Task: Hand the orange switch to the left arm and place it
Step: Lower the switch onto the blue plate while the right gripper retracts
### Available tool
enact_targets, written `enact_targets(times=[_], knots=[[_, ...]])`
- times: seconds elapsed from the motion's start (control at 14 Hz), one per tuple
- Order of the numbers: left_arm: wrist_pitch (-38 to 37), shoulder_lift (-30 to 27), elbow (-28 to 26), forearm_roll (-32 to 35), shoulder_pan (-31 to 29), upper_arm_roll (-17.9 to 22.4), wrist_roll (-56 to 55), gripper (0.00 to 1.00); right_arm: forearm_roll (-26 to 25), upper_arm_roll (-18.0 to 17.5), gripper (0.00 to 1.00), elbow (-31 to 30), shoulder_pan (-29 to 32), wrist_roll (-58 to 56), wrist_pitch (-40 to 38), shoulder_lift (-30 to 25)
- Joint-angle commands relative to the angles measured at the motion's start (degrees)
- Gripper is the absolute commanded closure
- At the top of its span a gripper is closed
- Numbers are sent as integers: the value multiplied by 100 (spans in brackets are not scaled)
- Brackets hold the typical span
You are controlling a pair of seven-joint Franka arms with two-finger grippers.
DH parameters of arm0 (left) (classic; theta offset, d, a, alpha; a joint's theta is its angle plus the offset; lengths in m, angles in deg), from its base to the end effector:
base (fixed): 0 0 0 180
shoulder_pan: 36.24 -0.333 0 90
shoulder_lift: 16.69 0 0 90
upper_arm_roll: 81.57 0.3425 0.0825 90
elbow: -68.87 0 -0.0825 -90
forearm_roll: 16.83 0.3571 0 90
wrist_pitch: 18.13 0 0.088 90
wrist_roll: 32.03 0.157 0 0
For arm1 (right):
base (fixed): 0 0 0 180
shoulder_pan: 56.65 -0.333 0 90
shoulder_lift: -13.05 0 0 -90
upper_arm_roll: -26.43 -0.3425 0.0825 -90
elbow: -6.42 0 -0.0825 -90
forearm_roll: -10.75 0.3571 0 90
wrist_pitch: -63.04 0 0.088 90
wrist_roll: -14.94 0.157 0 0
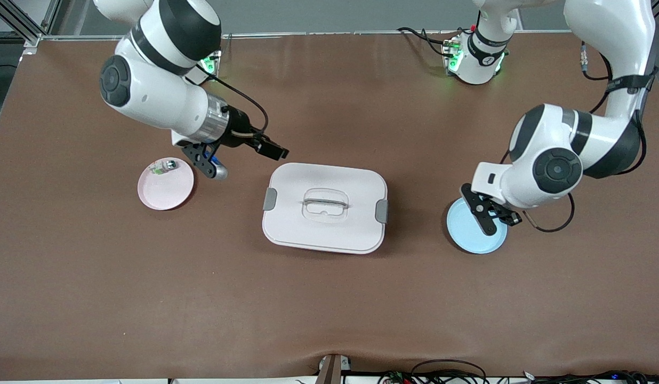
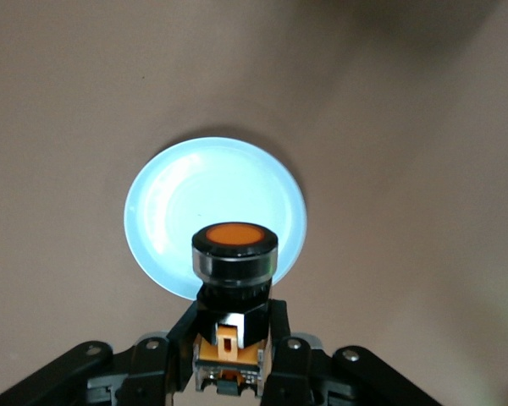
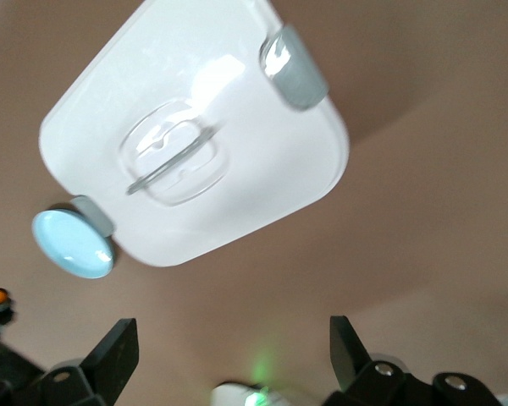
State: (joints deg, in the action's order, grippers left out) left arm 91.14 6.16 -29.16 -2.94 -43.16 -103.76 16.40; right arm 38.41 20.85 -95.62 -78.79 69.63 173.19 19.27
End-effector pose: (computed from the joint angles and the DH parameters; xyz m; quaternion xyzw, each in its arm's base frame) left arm 0.6039 -0.1150 0.3477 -0.8228 0.5609 0.0906 0.0106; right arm 0.4903 0.3168 0.4906 -0.9245 0.3029 0.1401 0.1842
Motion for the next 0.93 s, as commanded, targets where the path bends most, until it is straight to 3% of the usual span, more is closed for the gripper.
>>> enact_targets(times=[0.0,0.21,0.36,0.86], knots=[[961,9,-609,79,-389,-57,833,100,-375,-67,0,-657,376,-877,-160,-568],[1805,211,-1093,131,-565,-48,1274,100,-716,-67,0,-834,903,-2055,-467,-806],[2184,246,-1279,525,-574,-48,1510,100,-1278,-67,0,-843,1071,-2478,-635,-920],[3293,791,-1657,1651,-592,-48,1644,100,-1965,-67,0,-817,1880,-3999,-1092,-1254]])
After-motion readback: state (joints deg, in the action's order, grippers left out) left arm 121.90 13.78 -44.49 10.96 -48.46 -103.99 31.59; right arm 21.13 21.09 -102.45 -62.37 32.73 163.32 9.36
